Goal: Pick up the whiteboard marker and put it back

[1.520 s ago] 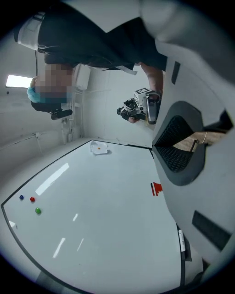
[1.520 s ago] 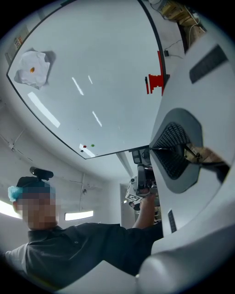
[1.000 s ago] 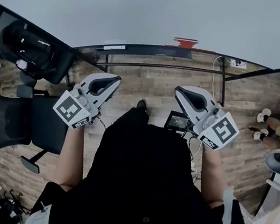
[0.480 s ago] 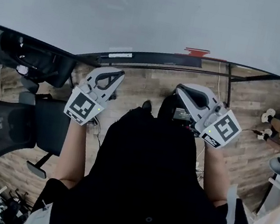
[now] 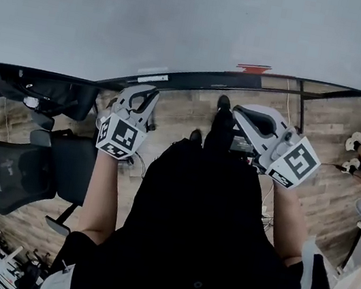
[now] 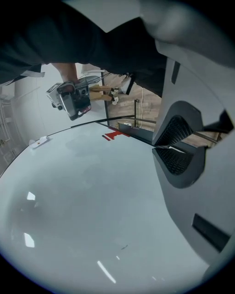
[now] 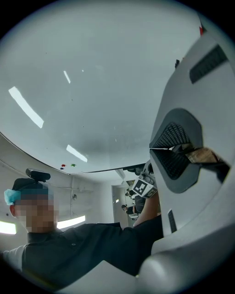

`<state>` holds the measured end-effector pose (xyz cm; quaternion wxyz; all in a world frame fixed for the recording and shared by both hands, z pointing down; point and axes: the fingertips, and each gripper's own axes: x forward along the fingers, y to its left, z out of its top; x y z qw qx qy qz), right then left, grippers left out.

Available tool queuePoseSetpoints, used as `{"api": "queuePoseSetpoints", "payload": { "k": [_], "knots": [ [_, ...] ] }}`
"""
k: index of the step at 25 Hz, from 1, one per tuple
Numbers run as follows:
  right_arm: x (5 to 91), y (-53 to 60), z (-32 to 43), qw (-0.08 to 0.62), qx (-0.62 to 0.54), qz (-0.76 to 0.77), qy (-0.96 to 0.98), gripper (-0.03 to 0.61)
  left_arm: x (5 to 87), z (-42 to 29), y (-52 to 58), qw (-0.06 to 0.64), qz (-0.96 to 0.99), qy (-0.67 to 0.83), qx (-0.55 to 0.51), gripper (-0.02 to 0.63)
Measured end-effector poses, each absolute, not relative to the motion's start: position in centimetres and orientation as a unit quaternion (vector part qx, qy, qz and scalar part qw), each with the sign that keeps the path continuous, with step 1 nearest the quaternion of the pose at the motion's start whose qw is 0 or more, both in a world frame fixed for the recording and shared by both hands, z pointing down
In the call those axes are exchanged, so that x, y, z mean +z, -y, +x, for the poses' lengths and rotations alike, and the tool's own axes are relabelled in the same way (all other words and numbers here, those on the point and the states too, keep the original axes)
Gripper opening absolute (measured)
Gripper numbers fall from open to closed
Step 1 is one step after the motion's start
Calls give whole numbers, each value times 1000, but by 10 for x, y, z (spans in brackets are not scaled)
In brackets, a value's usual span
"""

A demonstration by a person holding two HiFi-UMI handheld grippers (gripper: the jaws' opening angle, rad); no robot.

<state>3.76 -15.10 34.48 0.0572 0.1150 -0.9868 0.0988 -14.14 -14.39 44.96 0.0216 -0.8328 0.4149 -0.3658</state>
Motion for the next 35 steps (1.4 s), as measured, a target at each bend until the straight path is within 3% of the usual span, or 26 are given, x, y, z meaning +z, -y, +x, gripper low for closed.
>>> {"api": "queuePoseSetpoints", "payload": {
  "k": [7,22,35],
  "knots": [
    [349,154,42,65,103,132,984,20,470,-160,160,37,-814,-406,-414,21],
    [357,159,55,81,114,160,977,20,520,-172,176,17,-794,-387,-468,121],
    [358,160,55,88,115,163,976,20,540,-181,184,44,-754,-393,-525,121]
  ]
}}
